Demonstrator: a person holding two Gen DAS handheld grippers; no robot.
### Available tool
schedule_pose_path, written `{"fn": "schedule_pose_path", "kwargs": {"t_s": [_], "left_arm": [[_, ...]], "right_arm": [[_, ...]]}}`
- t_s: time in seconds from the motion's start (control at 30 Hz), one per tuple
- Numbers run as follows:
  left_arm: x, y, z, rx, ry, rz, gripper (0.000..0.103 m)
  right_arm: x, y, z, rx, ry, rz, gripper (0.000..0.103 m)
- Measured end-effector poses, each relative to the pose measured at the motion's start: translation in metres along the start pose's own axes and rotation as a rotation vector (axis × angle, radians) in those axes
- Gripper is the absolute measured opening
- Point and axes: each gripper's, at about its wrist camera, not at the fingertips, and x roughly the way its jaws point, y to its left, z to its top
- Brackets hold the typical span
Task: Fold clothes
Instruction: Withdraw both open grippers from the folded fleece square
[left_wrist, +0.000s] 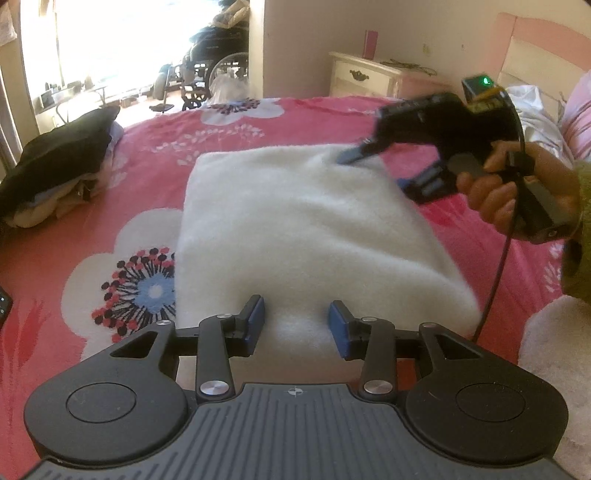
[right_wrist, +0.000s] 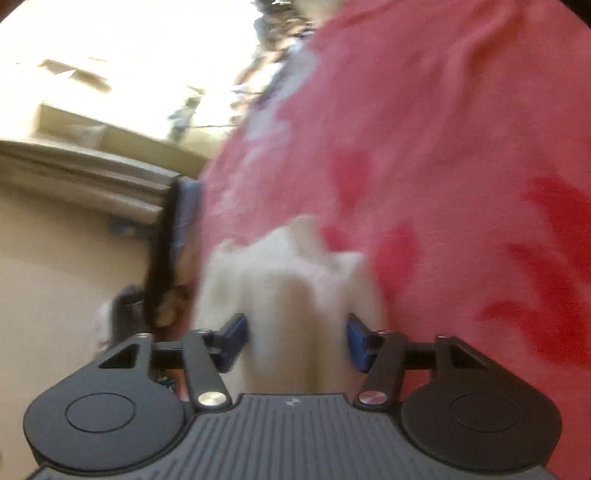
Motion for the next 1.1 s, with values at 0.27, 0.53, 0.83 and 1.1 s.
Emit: {"fn": "schedule_pose_path", "kwargs": {"t_s": [0.27,0.53,0.83,1.1], "left_arm": [[0.001,-0.006,0.0,0.02,0.014,0.033,0.041],[0.002,-0.009,0.0,0.03,0.017,0.049,0.041],[0.002,-0.011,-0.002,0.038,0.009,0.058,0.041],[0.002,-0.012,-0.002,0.043,-0.001,0.054,0.042]], "right_arm": [[-0.015,0.087,-0.052,-0.596,-0.142,-0.151,0.052],[-0.009,0.113,-0.07,-0.772,-0.147,-0.144,0.052],[-0.002,0.106,-0.117,-1.269,-0.289,-0.326,0.038],[-0.06,0.014,-0.034,-0.526,-0.386,-0.275,0.059]]}}
